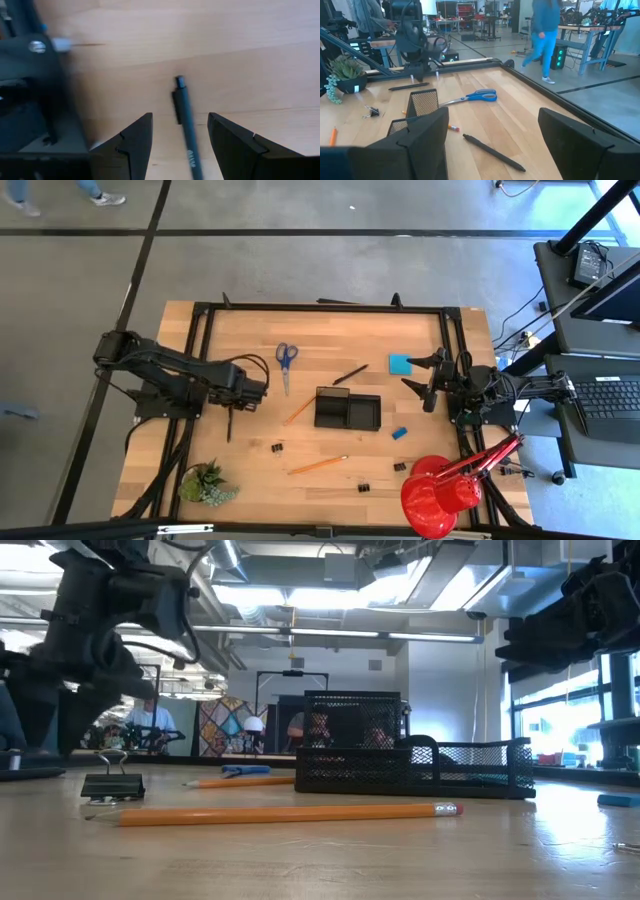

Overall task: Pick and place office supplies into organizer
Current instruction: Put the left black pen into the black desk organizer

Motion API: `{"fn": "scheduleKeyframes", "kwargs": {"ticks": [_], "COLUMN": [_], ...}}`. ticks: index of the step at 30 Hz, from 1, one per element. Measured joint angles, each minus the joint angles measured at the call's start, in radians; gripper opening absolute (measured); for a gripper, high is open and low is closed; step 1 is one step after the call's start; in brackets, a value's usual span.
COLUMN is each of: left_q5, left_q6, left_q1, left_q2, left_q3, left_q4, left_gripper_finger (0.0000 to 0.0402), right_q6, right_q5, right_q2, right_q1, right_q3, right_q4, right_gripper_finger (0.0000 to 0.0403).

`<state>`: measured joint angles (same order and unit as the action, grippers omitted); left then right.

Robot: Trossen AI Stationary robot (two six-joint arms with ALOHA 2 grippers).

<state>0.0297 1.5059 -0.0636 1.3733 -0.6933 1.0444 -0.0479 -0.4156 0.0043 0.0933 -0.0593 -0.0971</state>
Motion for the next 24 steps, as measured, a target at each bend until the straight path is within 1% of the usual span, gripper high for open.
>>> {"fn": "scheduleKeyframes", "kwargs": {"ticks": [13,24], "left_q5": [-0.022,-0.047], "left_q6": [-0.035,-0.053], "left_q1": [-0.002,0.003], "left_q2": [0.082,0.081], "left_q3": [0.003,0.077], "left_q4": [-0.024,-0.103], "left_gripper_finger": [0.0184,0.0184], "right_q6": [0.000,-0.003], "right_q5": [0.000,0.000], "right_q2": [0.000,0.000], "right_q1": [0.000,0.000], "right_q3": [0.000,0.000], "right_q4": [0.000,0.000], "right_gripper_finger": [0.0310,0.0310]}}
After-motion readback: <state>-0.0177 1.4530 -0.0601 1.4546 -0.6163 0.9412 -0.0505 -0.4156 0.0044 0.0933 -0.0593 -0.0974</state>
